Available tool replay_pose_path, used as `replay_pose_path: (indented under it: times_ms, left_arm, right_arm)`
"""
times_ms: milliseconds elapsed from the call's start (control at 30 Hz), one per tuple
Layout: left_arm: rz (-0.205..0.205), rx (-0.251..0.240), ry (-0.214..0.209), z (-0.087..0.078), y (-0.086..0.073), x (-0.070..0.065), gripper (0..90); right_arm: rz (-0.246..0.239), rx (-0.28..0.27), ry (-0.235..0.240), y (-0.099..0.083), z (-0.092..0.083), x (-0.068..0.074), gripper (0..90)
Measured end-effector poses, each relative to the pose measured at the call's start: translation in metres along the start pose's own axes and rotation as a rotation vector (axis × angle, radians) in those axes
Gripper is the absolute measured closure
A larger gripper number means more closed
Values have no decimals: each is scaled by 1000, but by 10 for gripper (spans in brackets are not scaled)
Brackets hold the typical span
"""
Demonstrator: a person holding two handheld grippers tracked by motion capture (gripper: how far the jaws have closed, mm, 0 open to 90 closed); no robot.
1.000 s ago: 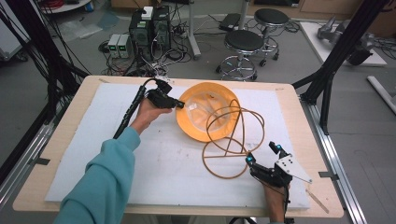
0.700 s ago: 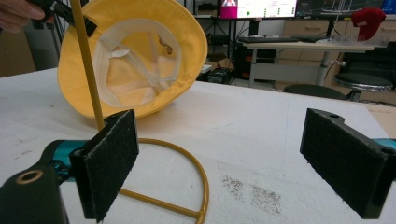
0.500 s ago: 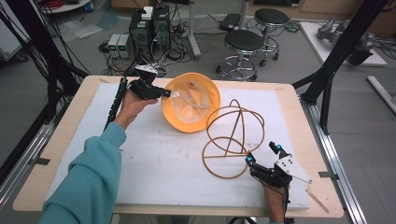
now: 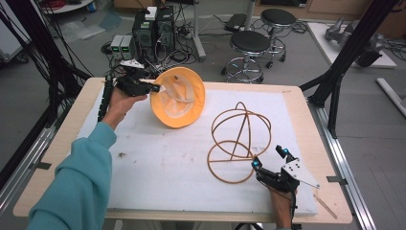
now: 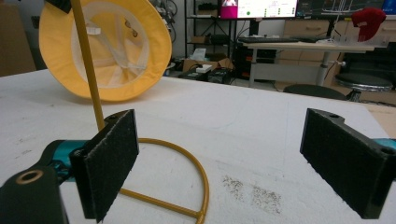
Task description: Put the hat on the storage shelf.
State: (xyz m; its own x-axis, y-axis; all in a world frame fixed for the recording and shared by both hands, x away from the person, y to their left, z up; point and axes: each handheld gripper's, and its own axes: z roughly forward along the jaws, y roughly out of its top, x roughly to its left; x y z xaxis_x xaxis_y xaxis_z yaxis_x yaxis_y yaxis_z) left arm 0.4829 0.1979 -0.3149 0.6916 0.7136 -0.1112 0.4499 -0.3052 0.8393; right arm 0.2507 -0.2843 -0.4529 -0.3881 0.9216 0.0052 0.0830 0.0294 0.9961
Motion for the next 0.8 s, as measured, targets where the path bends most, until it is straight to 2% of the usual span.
replay_pose_path:
  times_ms: [500,700,800]
  left_arm:
    - [26,-20,87,-28,-2,17,852]
    - [65,8,141,-33,-4,19,852]
    - [80,16,150,-31,-6,18,852]
  right_arm:
    - [-6,1,-2,0,0,0,104]
    - [-4,2,-2,0,0,0,104]
    - [-2,1,0,0,0,0,104]
